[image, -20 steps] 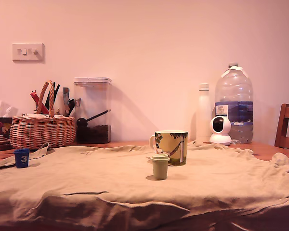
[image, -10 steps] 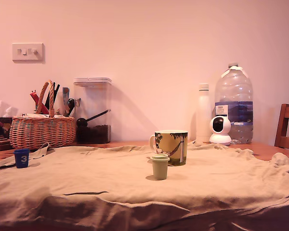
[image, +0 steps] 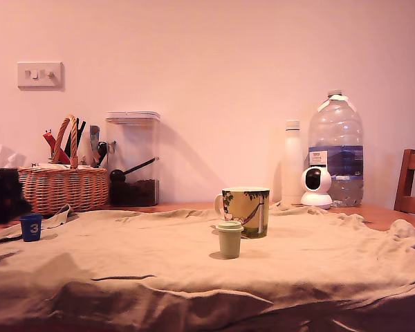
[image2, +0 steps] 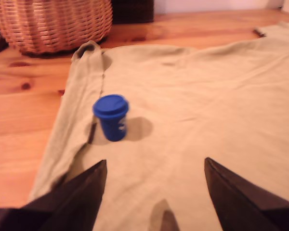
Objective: Pick up the coffee capsules on the table and drop them inside the coffee cup
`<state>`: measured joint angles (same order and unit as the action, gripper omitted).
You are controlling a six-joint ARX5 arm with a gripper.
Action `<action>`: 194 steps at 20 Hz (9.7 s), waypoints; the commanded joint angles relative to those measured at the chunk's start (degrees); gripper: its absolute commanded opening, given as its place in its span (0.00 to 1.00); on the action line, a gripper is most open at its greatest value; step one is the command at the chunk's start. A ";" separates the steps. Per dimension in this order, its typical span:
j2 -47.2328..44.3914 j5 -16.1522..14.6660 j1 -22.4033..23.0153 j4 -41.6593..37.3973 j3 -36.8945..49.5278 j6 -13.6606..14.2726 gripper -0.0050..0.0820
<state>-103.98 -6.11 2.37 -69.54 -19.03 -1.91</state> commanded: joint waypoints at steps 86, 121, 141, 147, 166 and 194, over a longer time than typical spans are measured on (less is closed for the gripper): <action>-5.11 -31.58 -2.56 21.35 -27.30 4.96 0.24; 5.14 -14.10 26.18 29.70 -29.75 2.10 0.24; 4.92 -13.66 26.21 53.72 -46.90 2.45 0.24; 2.91 -13.66 26.27 57.00 -50.93 2.58 0.24; -21.20 -13.60 29.53 86.60 -85.90 7.74 0.24; -28.09 -8.46 30.25 95.54 -93.61 10.71 0.31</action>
<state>-129.91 -14.85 32.60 26.11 -111.96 9.17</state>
